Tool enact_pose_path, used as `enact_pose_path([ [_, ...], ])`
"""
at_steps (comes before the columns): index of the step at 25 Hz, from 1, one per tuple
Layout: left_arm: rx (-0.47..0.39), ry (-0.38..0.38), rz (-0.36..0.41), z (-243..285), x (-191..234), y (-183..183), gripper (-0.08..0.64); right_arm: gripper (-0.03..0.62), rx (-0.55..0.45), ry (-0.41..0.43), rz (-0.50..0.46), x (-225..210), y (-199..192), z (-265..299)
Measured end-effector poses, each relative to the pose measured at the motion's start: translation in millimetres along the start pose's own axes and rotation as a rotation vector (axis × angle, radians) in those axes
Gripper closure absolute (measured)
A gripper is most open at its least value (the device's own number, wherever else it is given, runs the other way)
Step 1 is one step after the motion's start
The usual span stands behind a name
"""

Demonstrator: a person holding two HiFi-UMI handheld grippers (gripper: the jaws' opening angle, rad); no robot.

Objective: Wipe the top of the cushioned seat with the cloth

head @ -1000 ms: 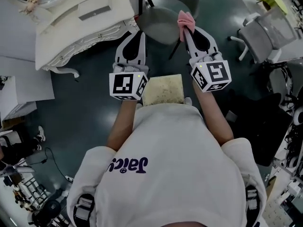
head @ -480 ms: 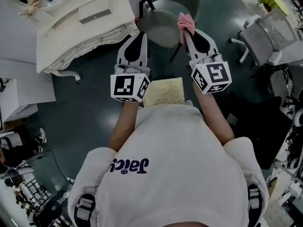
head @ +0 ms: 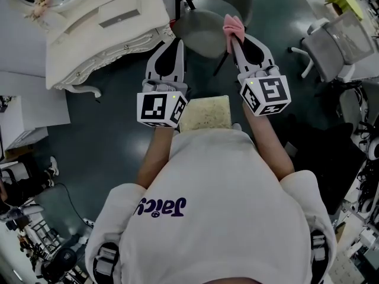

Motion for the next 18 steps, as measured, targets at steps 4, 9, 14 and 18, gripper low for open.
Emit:
enact_pose_path([
  [4, 0.001, 0.004, -0.008, 0.5, 0.8, -1.0, 0.546, 0.568, 0.004, 0.006, -0.004, 0.2, 0.1, 1.7],
  [9, -0.004, 0.008, -0.024, 0.0, 1.6, -1.0, 0.546, 0.568, 0.009, 0.006, 0.001, -1.8, -1.8, 1.7],
  [14, 0.002, 0.005, -0.03, -1.6, -1.4, -3.1, 0.546, 0.568, 0.016, 0.006, 0.003, -0.7, -3.9, -1.6],
  [18, 0.01, 0.007, -0.03, -3.5, -2.7, -6.7, 0.546, 0.568, 0.021, 0.011, -0.002, 3.7, -7.0, -3.3],
])
Point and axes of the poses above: the fingertips, and each gripper's own axes: z forward along the fingers, x to its left, y out of its top, the point moved 3 cm from there along -z, backward along the fingers, and after that the axes turned 15 degrees about x, right-handed, at the moved point
